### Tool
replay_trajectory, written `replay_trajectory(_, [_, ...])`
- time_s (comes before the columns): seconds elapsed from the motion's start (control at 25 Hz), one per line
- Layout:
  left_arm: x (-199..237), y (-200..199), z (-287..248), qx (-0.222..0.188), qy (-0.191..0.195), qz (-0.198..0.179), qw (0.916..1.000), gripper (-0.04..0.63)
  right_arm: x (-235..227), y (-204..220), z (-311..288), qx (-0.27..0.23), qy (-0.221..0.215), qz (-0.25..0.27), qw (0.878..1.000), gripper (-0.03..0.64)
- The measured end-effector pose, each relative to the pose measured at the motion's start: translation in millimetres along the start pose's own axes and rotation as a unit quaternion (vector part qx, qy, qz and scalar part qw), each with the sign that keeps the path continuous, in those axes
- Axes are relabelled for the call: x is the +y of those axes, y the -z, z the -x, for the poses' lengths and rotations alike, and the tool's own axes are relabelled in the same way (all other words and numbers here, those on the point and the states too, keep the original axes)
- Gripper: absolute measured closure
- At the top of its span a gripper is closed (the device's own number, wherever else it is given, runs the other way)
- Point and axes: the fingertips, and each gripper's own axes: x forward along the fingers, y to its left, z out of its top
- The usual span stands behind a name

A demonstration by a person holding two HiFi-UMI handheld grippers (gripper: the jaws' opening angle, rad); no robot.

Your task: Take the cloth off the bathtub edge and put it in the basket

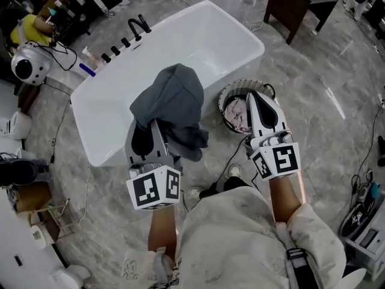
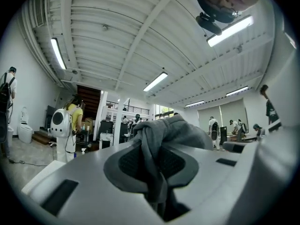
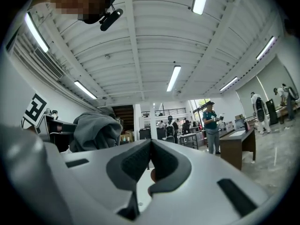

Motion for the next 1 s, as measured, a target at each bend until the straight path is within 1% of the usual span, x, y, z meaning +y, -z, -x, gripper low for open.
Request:
replay_trajectory(0.24, [-83,-3,-36,-0.003,0.043,-0.007,0.9990,0.532,-80,-5,30,-0.007,0.041,-0.008,0.999,0.629])
replay_trajectory(0.44, [-144,-13,-63,-0.016,0.072,-0.005,0.9973,0.532,-142,-12,52,-0.014,0.072,-0.015,0.997,0.629])
replay_trajectory(0.52, [-168,-20,-72,-0.025,0.089,-0.004,0.9957,0.532,-161,-13,60,-0.016,0.085,-0.018,0.996,0.629])
replay_trajectory(0.72, [-223,-39,-98,-0.048,0.145,-0.008,0.9882,0.532,-197,-16,77,-0.025,0.120,-0.021,0.992,0.629])
replay_trajectory(1.0, [-274,-62,-135,-0.077,0.208,0.015,0.9751,0.532,-224,-24,81,-0.026,0.159,-0.005,0.987,0.629])
